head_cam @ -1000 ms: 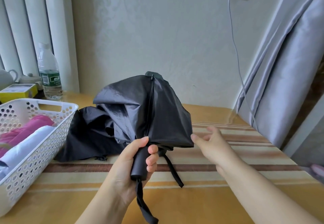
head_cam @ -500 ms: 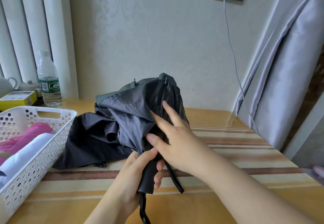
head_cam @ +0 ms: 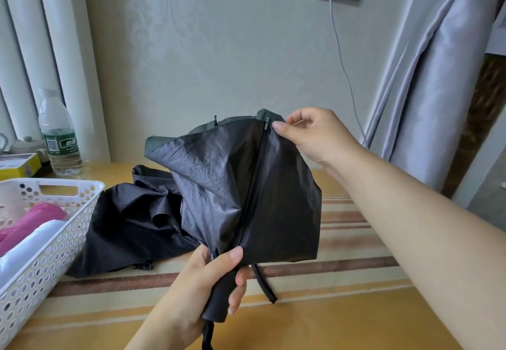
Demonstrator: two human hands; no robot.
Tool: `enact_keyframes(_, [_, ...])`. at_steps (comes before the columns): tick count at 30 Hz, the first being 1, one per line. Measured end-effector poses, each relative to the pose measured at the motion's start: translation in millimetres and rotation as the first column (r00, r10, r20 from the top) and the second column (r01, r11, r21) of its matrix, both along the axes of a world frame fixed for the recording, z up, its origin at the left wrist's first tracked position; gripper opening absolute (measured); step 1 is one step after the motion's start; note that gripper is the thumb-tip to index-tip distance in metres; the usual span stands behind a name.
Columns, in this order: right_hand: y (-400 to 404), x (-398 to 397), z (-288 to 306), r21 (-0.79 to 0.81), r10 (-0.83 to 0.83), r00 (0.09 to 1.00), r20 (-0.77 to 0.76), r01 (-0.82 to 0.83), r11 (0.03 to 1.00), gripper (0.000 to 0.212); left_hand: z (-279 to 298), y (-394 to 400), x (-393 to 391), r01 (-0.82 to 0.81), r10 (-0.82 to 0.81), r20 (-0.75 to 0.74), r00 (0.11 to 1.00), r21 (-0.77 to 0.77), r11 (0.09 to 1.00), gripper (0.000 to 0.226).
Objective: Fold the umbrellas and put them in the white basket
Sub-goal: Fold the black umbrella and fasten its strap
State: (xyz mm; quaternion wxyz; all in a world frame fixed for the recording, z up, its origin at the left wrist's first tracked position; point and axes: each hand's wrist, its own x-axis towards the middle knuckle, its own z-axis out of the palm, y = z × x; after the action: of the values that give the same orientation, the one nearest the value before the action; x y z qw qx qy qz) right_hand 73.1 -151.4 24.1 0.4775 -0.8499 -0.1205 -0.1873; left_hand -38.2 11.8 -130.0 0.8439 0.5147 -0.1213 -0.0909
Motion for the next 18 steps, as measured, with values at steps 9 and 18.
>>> enact_keyframes(9, [3,7,8,-0.092,-0.033,0.979,-0.200,0.014,0.996,0.026,-1,-2,0,-0.031,0.032,-0.038,0.999,0.034,0.999,0.053])
enact_keyframes(18, [-10,-1,7,0.295,0.133,0.977,-0.164,-0.080,0.952,0.028,1,6,3,-0.053,0.047,-0.029,0.998,-0.229,0.972,0.040])
